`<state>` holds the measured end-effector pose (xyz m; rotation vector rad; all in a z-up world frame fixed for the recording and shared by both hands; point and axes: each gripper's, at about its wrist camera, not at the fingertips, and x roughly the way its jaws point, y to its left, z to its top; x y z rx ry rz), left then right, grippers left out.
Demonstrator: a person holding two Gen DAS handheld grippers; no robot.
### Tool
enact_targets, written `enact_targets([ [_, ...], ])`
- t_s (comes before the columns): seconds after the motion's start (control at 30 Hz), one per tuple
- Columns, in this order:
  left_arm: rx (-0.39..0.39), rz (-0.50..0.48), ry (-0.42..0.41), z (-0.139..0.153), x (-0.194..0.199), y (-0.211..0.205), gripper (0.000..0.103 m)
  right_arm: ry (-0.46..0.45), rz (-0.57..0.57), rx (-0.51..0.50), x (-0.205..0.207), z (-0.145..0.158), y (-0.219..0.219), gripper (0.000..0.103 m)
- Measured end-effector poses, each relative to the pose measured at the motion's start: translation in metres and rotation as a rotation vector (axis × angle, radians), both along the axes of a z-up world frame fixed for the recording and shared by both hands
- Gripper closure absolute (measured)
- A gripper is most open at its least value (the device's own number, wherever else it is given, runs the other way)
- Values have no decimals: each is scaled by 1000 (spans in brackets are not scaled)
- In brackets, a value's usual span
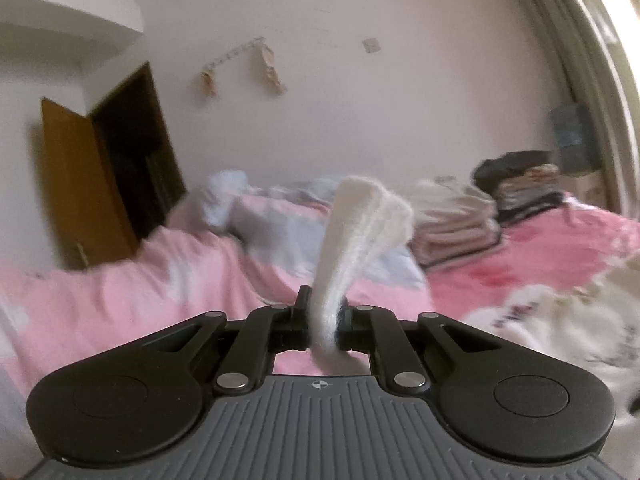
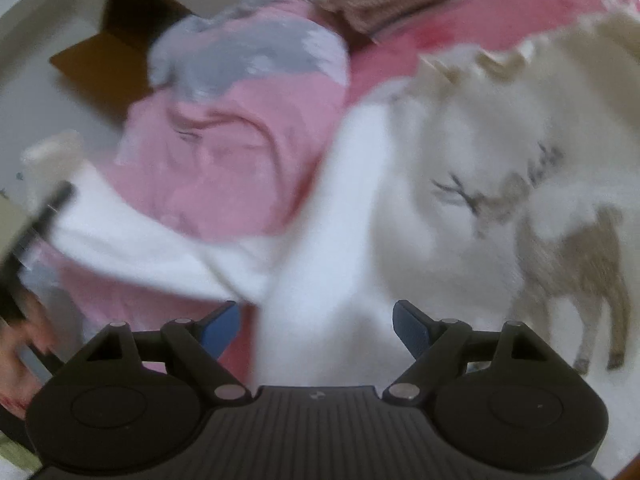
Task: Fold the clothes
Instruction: 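Pull the sleeve outward with the left gripper and release it flat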
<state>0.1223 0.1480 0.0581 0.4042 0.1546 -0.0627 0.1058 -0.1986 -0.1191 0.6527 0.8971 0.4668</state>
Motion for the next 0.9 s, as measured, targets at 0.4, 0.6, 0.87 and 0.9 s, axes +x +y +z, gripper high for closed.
enact_targets([
  [0.4, 142, 230, 30, 25, 38, 46, 94, 26, 7, 69, -3, -30, -14, 18],
  [0.6, 137, 334, 105, -3, 45, 72, 94, 17, 20, 76, -1, -32, -13, 18],
  [0.87, -75, 428, 185, 10, 41, 119, 87, 7, 31, 57, -1, -32, -13, 18],
  [0.9, -89, 433, 187, 13, 38, 122, 85, 6, 31, 54, -1, -31, -12, 18],
])
